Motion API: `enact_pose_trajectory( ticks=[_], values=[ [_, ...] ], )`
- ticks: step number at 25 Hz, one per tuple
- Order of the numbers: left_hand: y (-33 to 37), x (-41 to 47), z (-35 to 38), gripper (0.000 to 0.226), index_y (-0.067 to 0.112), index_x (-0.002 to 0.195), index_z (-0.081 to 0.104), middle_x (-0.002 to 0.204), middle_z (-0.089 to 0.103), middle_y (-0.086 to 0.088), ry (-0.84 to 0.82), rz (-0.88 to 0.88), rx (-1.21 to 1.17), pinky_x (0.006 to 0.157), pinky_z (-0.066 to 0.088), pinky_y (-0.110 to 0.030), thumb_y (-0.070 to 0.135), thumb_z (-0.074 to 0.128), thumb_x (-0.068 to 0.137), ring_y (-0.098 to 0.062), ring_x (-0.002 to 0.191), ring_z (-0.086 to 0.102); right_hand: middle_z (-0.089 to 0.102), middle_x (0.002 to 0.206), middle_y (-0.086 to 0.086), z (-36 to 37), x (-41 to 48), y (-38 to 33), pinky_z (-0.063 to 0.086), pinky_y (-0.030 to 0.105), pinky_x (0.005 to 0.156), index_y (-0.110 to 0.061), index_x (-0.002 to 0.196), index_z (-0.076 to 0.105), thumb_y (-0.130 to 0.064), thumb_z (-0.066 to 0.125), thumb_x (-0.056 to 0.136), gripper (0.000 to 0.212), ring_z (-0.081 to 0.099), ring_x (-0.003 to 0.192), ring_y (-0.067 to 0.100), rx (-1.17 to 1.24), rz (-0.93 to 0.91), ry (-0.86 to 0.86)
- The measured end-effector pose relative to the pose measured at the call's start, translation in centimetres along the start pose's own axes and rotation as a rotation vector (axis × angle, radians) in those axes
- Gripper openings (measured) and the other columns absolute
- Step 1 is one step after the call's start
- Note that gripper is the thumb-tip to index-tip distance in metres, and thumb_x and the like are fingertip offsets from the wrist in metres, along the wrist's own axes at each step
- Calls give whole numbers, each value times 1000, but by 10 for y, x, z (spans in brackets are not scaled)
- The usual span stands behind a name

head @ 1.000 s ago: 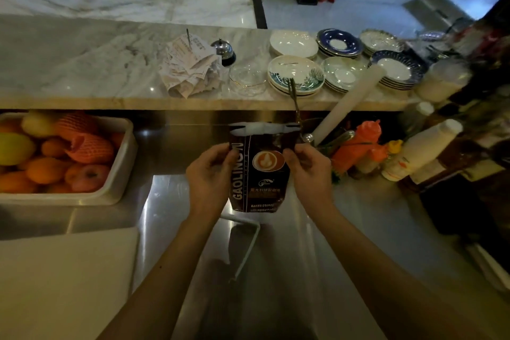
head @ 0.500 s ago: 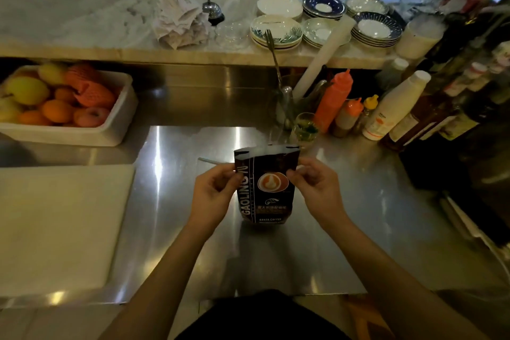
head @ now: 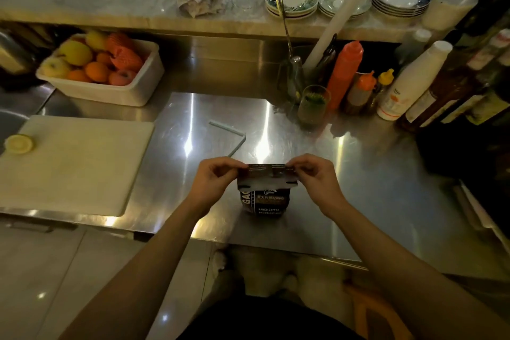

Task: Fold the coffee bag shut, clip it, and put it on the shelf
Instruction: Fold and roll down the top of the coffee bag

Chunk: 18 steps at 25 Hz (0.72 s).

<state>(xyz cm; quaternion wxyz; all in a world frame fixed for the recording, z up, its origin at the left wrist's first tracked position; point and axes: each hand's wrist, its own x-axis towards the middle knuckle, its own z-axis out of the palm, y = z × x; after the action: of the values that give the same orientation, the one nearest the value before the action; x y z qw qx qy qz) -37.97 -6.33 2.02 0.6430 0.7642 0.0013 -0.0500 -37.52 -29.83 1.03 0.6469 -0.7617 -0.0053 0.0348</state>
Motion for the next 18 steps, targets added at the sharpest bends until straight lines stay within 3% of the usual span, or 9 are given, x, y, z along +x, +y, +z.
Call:
enact_pose_trajectory(
  ticks=[6,9,11,14,16,18],
  values=[
    [-4,6,-3,33,18,84,76,80,76,9,-77,-7,35,80,57,-21,-7,54,91,-9,87,72,71,81,2,-6,-9,-1,54,13,74,-7,93,73,15,60,84,27,71,76,1,-96,-37,23],
    [-2,10,-2,7,15,83,74,82,76,0,-119,19,102,74,56,-21,10,70,85,-12,80,73,72,81,2,-6,-12,-2,57,18,79,-13,91,74,10,63,85,26,72,80,6,-173,-60,18],
    [-4,13,1,19,11,83,67,82,74,-3,-139,26,216,70,59,-23,19,82,74,-13,76,73,72,82,-3,-8,-11,-3,56,18,80,-18,92,75,5,64,86,26,71,81,7,-288,-94,-4],
    [-8,16,3,29,19,88,59,81,68,4,-142,92,381,71,57,-26,23,83,73,-10,76,68,72,88,-4,-7,-14,-7,55,18,83,-15,92,76,3,59,89,25,68,84,6,-430,-96,-21],
    [-8,17,3,28,25,97,63,84,68,5,-175,146,392,78,57,-33,23,81,75,-12,83,68,70,93,-5,-1,-18,-11,51,18,85,-15,96,74,-1,58,89,22,66,89,6,-455,-96,-48],
    [-6,17,5,19,17,97,70,86,68,2,-196,209,435,80,58,-37,16,77,79,-14,84,67,69,100,-5,10,-18,-16,50,19,88,-19,107,68,-14,64,89,19,63,93,7,-519,-131,-106]
  ],
)
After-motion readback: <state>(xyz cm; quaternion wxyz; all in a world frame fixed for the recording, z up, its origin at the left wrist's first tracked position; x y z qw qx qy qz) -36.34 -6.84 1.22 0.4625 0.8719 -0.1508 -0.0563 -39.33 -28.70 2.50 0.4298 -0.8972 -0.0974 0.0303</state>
